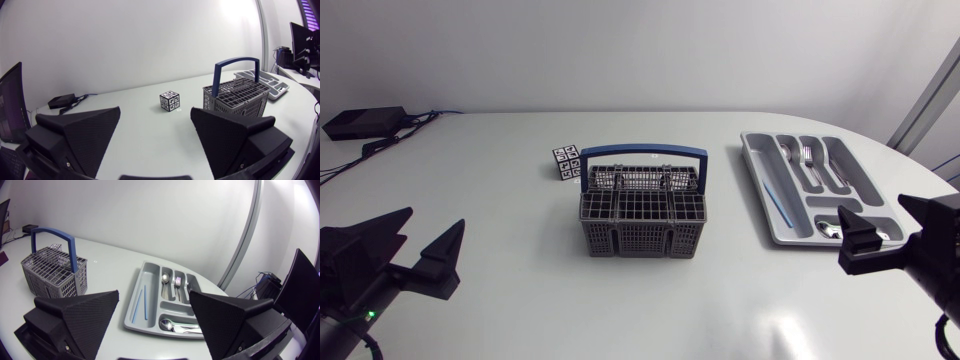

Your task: Transfer all utensils from the basket to the drawer tray.

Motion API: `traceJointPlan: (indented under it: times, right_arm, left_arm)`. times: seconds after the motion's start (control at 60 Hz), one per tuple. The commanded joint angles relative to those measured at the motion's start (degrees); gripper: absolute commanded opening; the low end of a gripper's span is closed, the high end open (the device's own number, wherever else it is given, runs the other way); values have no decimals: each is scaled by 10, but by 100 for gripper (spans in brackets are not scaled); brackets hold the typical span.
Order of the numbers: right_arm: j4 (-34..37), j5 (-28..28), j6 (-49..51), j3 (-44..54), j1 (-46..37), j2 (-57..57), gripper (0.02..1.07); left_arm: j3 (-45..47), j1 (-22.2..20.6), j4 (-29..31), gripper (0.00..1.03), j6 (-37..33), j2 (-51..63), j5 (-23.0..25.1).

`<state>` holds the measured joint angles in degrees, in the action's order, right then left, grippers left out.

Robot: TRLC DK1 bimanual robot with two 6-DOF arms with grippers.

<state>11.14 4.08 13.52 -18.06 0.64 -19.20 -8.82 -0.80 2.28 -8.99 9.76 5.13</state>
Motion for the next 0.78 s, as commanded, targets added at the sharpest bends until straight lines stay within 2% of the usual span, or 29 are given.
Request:
traceJointPlan:
  times: [0.0, 0.2, 0.5, 0.767]
  right_arm:
    - [-19, -7, -31, 32, -3, 26, 103]
    - [-58, -21, -75, 94, -4, 95, 103]
    - [-110, -40, -134, 179, -6, 190, 103]
    - [-111, -41, -135, 181, -6, 192, 103]
  left_arm:
    - [30, 5, -12, 98, 34, -27, -14]
    - [88, 8, -23, 98, 90, -97, -51]
    - [88, 8, -23, 98, 90, -98, -51]
    - [88, 8, -23, 96, 90, -98, -51]
